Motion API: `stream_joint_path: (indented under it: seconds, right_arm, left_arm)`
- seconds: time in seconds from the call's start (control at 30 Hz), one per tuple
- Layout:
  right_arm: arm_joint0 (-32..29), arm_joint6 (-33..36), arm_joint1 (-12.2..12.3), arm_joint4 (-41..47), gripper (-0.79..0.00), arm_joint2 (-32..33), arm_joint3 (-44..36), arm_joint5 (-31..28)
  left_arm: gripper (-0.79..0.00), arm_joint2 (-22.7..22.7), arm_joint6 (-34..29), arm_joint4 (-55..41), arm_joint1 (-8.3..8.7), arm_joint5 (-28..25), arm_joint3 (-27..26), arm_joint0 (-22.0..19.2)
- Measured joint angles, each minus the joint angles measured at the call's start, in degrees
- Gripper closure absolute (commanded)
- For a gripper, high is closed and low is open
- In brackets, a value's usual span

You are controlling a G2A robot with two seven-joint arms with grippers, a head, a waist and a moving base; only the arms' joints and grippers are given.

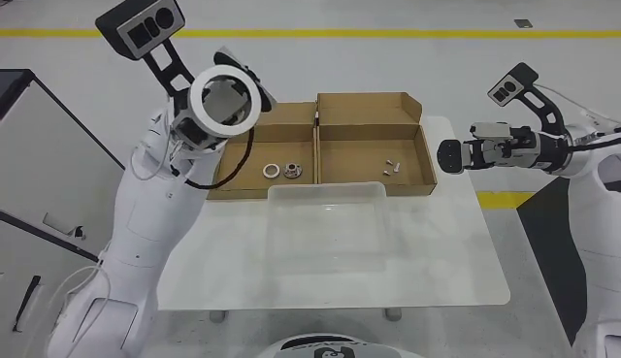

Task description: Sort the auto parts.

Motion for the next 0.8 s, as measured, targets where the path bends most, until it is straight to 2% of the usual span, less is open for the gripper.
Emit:
stream_joint_path:
  seconds: [0.37, 0.8]
  right_arm:
    - [0.0, 0.0, 0.0, 0.0, -0.785, 0.0, 0.0, 0.0]
    - [0.0, 0.0, 0.0, 0.0, -0.785, 0.0, 0.0, 0.0]
  left_arm:
    - [0.0, -0.53, 0.27, 1.2, -0.11, 0.7, 0.2, 0.46]
    - [0.0, -8.37, 2.58, 22.41, 1.76, 20.08, 0.8, 8.8]
